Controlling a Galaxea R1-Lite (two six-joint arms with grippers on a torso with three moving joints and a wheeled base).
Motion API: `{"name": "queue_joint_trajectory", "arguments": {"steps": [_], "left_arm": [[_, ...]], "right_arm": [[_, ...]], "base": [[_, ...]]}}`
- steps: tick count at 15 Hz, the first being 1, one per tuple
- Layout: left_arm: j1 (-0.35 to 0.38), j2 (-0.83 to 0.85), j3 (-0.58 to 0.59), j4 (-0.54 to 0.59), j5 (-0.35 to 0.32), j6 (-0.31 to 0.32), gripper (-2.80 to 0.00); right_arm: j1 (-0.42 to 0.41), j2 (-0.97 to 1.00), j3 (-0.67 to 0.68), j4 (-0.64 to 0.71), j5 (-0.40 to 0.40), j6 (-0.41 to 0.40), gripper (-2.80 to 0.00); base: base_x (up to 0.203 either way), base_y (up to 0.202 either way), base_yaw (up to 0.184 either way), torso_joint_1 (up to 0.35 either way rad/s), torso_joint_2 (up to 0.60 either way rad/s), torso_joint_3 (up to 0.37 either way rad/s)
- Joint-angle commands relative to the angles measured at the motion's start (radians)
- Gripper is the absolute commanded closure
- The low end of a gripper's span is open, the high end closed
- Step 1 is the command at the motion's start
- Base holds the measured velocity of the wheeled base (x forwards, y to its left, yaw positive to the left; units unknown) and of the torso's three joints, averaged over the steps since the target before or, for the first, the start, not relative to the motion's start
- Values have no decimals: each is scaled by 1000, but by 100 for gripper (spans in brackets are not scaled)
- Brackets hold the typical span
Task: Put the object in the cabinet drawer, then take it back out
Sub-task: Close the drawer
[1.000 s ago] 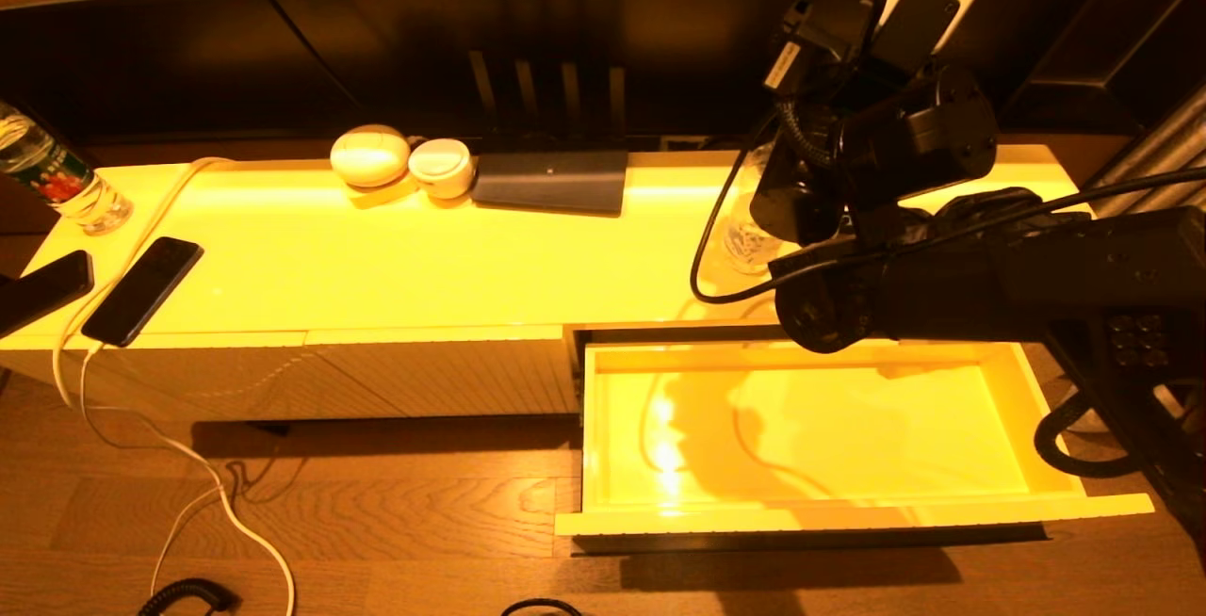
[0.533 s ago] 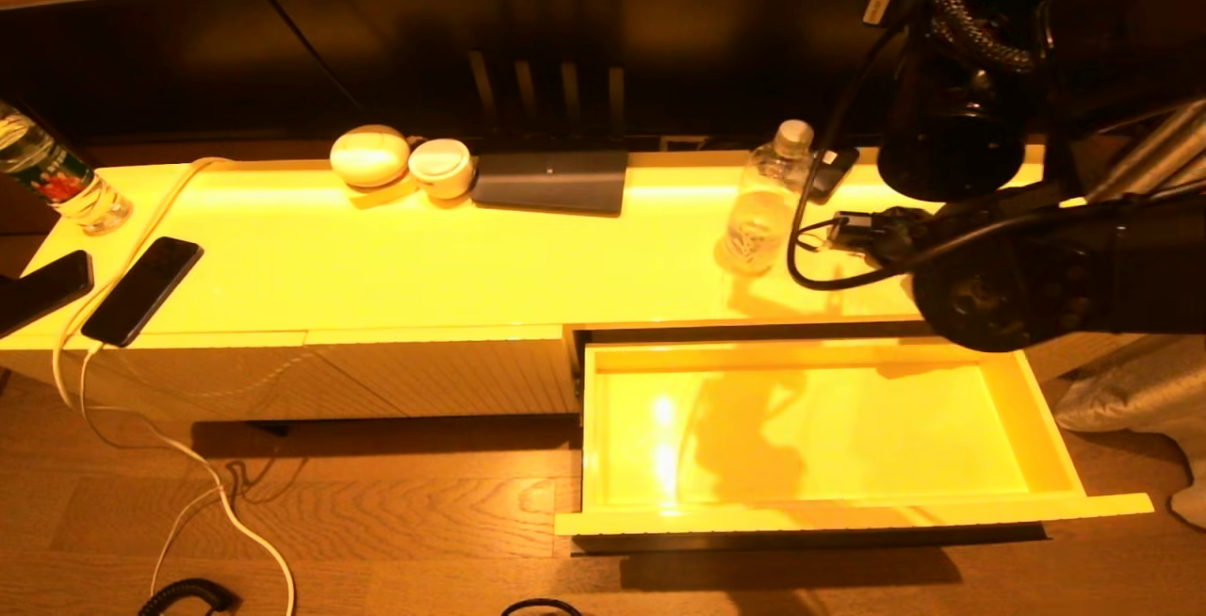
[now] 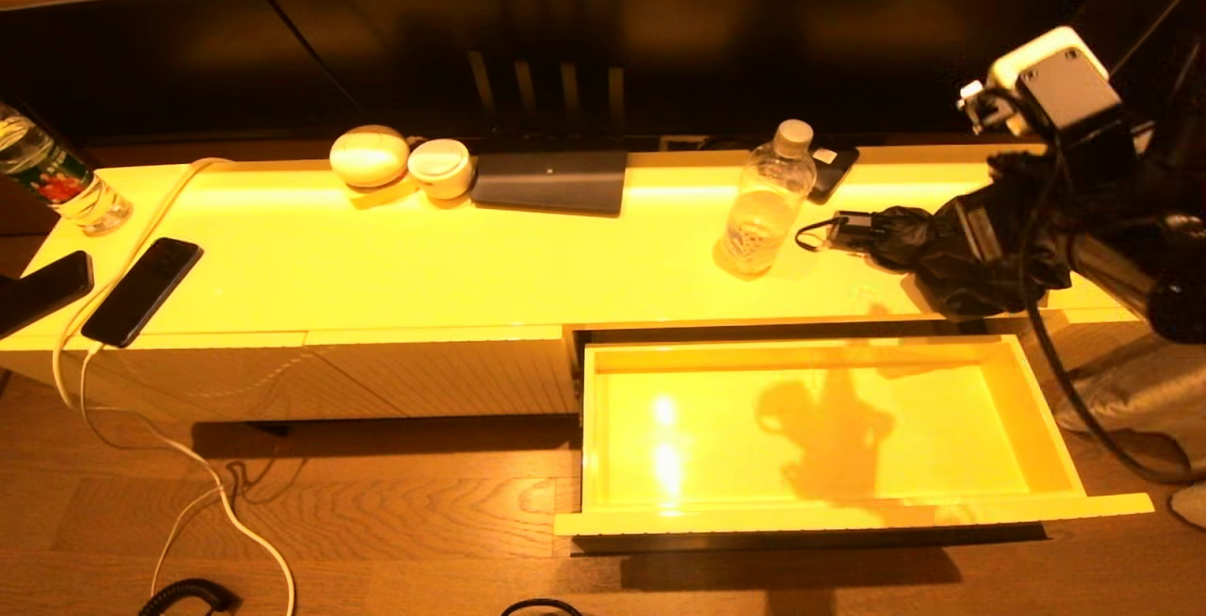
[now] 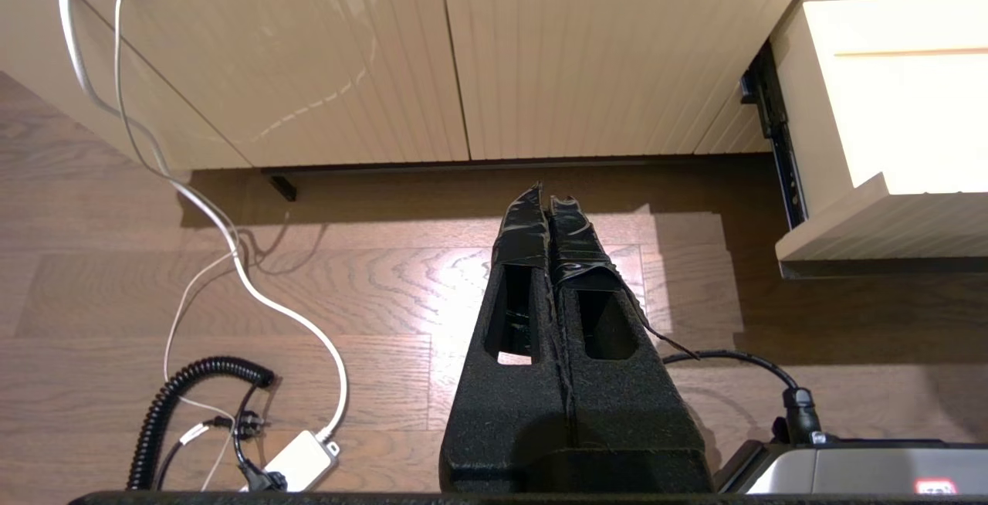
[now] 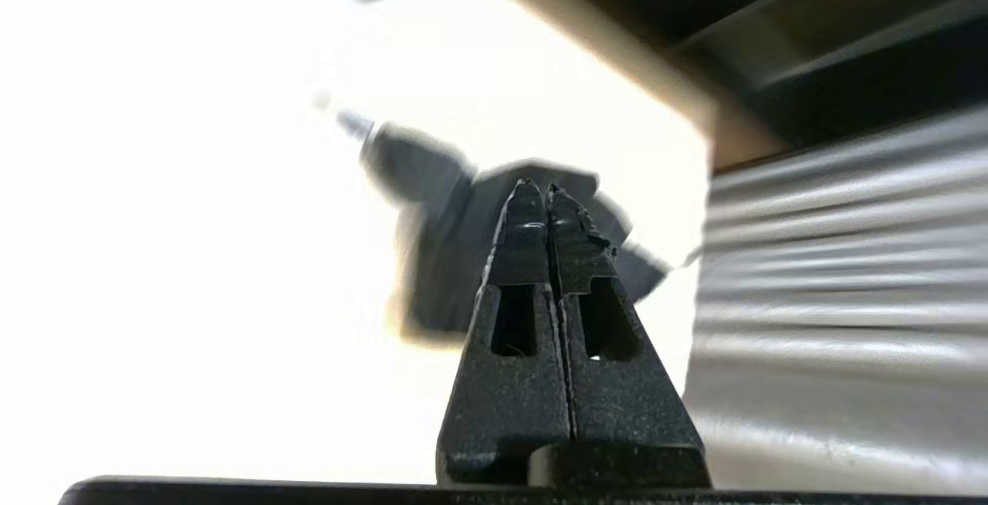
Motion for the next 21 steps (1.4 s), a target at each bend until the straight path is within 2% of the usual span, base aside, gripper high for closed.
{"name": "queue_joint_trajectory", "arguments": {"steps": [1,4,8,10,15,18,21], "left_arm": [[0,0,2,-1,-1,0,0],[0,0,2,-1,0,0,0],[0,0,2,-1,0,0,0],[0,0,2,-1,0,0,0],[0,0,2,-1,0,0,0],[0,0,2,-1,0,0,0],[0,0,2,-1,0,0,0]], "right_arm": [[-52,-171,96,413,246,-8,0],[-60,-226,204,505,417,-137,0],[-73,-224,379,516,721,-337,0],[-75,-179,443,513,815,-424,0],[-66,-142,599,505,893,-501,0],[-66,-108,666,501,900,-516,0],[-67,-61,666,502,899,-515,0]], "base": [[0,0,0,0,0,0],[0,0,0,0,0,0],[0,0,0,0,0,0],[0,0,0,0,0,0],[0,0,0,0,0,0],[0,0,0,0,0,0],[0,0,0,0,0,0]]}}
